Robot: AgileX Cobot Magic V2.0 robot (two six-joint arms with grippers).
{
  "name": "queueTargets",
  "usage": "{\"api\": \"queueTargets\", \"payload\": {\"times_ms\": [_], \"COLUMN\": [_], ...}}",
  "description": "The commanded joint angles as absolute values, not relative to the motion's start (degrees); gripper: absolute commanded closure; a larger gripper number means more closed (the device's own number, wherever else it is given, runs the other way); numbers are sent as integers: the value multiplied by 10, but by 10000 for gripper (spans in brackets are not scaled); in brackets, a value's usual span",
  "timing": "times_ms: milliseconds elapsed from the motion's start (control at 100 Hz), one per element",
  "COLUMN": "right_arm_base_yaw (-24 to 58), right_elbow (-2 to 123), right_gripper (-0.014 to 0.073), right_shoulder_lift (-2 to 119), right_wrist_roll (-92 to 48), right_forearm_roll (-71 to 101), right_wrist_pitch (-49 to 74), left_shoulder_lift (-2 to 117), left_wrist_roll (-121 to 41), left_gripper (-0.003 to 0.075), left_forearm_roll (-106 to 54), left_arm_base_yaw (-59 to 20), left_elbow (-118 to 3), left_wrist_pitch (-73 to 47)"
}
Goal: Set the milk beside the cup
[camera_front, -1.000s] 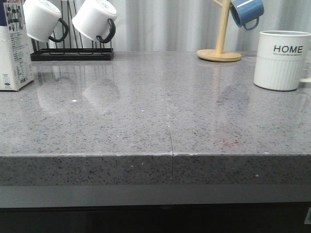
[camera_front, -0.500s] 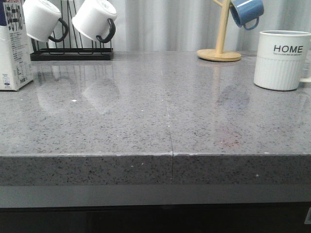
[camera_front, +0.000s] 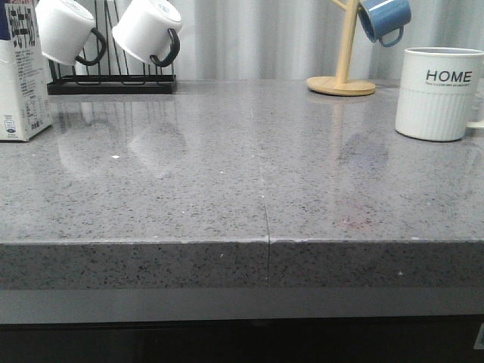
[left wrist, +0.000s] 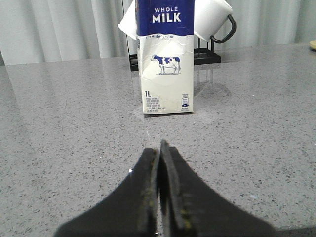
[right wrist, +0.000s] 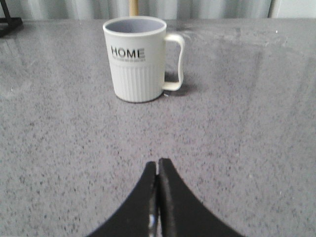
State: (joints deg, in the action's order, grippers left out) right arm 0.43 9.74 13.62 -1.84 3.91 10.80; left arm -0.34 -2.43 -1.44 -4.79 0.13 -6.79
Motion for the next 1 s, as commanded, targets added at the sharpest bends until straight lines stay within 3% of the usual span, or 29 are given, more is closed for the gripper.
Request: {"api": "queueTargets", "payload": {"times_ms": [0, 420, 580, 650, 820, 990], "right_arm_base_yaw": [3, 3, 3, 2, 2, 1], "right_elbow": [140, 229, 231, 231, 231, 231], "right_gripper": [668, 668, 650, 571, 261, 219], "right_shoulder_lift": [169, 321, 388, 423, 512, 609], "right_wrist_roll": [-25, -25, -25, -25, -25, -25], "right_forearm_roll": [41, 41, 32, 32, 32, 45], "right_wrist_pitch": [71, 65, -13, -46, -158, -293], "left_shoulder_lift": [-21, -21, -21, -21, -21, -21], "left_wrist_roll": [-23, -23, -23, -23, -23, -23], "left_gripper": [741, 741, 741, 741, 741, 741], "left_forearm_roll": [-18, -18, -18, -18, -18, -18], "left_arm_base_yaw": [-46, -46, -46, -46, -46, -46], "left_elbow": [25, 25, 25, 25, 25, 25], "left_wrist_pitch": [-19, -19, -19, -19, -19, -19]}}
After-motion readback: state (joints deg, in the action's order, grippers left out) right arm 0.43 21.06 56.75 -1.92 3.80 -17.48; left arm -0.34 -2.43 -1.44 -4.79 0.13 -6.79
